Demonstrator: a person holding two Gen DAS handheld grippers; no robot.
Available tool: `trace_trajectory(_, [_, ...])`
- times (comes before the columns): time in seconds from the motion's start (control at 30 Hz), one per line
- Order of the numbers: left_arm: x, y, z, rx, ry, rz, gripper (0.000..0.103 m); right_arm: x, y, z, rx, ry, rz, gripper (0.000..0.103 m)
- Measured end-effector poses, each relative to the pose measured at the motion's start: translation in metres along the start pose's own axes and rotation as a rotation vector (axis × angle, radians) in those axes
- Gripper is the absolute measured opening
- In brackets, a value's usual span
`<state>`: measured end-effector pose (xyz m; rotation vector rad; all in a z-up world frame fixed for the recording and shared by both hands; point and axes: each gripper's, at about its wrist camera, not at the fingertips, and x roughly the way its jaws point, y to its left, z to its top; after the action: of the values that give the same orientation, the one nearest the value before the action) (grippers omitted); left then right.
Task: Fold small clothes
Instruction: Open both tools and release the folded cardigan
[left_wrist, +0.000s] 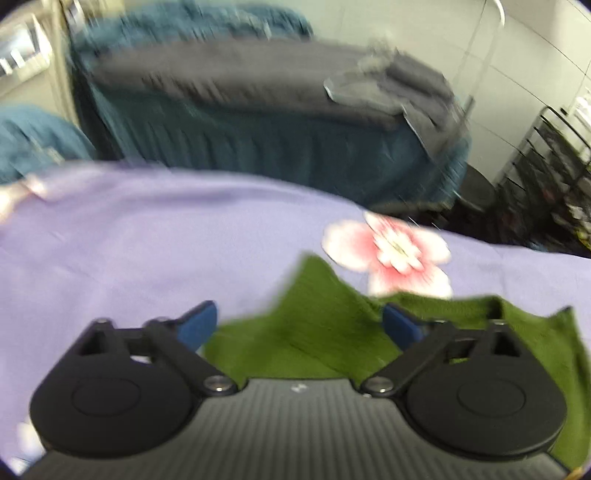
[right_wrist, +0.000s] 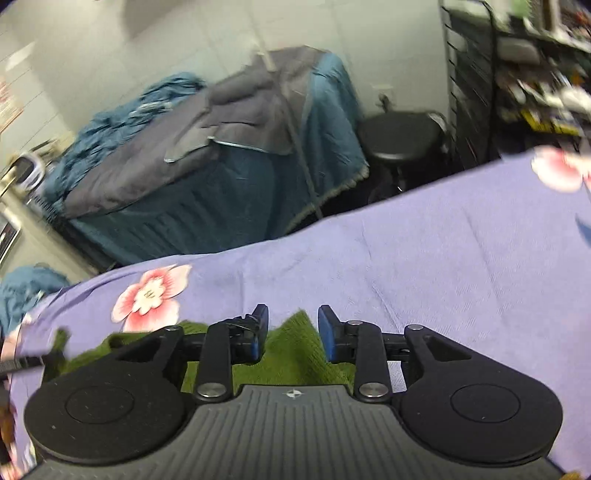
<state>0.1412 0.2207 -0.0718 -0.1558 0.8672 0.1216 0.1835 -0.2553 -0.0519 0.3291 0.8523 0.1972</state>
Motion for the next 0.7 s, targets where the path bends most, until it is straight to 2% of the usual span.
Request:
trace_trajectory(0.03, [-0.01,0.0,-0.004,0.035,-0.035,0.011,0.098,-0.006,0.002,-0.002,-0.018,-0.002,0.015,0.053])
trace_trajectory(0.07, [-0.02,-0.001,-0.01,0.078,-0.049,0.001,0.092,-0.012,0.004,-0.006,-0.037,0.001,0.033,0.052])
trace_trajectory(0.13, [-0.034,-0.006,-0.027,0.168,-0.025,-0.01,0.085,-0.025,0.01,-0.018,-0.088,0.022,0.071,0.052])
trace_trajectory(0.27, [-0.062,-0.009,-0.082,0.29,0.014,0.047,0.085,-0.044,0.022,-0.055,-0.192,0.057,0.079,0.054])
trace_trajectory(0.37, [-0.084,0.005,-0.119,0.212,0.03,0.05,0.085,-0.059,0.016,-0.08,-0.171,0.069,0.055,0.058])
trace_trajectory(0.43, [-0.094,0.019,-0.139,0.153,0.032,0.019,0.084,-0.07,0.005,-0.096,-0.132,0.077,0.04,0.069])
trace_trajectory(0.47, [-0.098,0.023,-0.148,0.15,0.035,0.009,0.081,-0.075,0.0,-0.103,-0.12,0.084,0.028,0.076])
trace_trajectory(0.5, [-0.098,0.025,-0.154,0.166,0.048,0.002,0.078,-0.08,-0.005,-0.109,-0.112,0.09,0.013,0.077])
trace_trajectory(0.57, [-0.096,0.027,-0.161,0.21,0.073,-0.006,0.072,-0.087,-0.015,-0.121,-0.114,0.106,-0.013,0.077])
trace_trajectory(0.7, [-0.09,0.026,-0.165,0.239,0.081,-0.032,0.071,-0.091,-0.021,-0.132,-0.147,0.146,-0.045,0.077])
